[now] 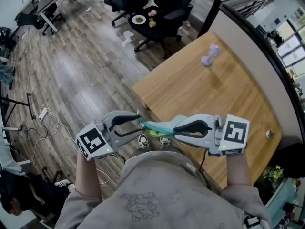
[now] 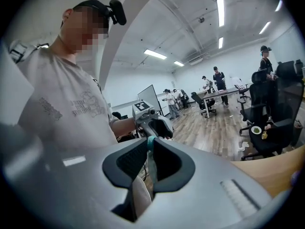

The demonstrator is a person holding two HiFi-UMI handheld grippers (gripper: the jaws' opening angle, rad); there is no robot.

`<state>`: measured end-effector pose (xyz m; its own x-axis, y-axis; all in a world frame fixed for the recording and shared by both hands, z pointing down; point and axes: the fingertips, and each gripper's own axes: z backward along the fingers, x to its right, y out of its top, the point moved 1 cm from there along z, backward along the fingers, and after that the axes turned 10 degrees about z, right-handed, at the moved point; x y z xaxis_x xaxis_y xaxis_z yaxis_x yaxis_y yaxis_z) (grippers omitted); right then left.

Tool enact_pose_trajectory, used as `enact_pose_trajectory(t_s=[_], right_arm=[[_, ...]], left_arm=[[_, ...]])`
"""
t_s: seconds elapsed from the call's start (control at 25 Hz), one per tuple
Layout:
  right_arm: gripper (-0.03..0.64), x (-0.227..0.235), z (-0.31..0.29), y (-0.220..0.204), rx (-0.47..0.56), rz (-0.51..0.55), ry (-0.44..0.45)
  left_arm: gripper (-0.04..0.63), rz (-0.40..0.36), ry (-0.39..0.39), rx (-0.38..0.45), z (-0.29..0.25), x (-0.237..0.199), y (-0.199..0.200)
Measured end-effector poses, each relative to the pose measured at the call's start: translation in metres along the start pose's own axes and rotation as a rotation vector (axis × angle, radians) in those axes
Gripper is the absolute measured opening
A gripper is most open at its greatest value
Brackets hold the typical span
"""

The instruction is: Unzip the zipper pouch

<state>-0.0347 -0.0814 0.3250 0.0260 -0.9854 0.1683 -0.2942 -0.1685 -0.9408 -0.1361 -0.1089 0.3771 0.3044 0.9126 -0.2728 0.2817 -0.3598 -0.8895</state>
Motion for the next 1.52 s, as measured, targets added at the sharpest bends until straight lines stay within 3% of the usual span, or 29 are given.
enact_pose_trajectory(t_s=[0.2,0.36,0.72,1.04,1.24,1.52], right_arm=[[0.051,-0.003,0.002,0.008,0.018,0.008,0.048],[0.051,0.007,0.003,0.011,0.024,-0.002,0.042],[0.051,0.024,0.009,-0.004,-0.011,-0.03,-0.017],[0.051,0.039,0.018,-0.007,0.039,-0.115,-0.049],[0.051,0.043,0.015,-0.008,0.05,-0.149,-0.062],[0.051,0.056,0.018,0.025,0.192,-0.168,-0.168]], left_arm=[[0.164,-0.028,-0.073,-0.023,0.0,0.006,-0.003],[0.088,-0.021,-0.061,-0.032,-0.003,-0.003,-0.003],[0.046,-0.026,0.001,-0.004,0.002,-0.013,-0.002],[0.044,-0.041,0.17,-0.081,0.017,-0.05,-0.02],[0.048,0.021,0.224,-0.018,0.028,-0.06,-0.014],[0.079,0.08,0.361,0.121,0.037,-0.069,0.011]])
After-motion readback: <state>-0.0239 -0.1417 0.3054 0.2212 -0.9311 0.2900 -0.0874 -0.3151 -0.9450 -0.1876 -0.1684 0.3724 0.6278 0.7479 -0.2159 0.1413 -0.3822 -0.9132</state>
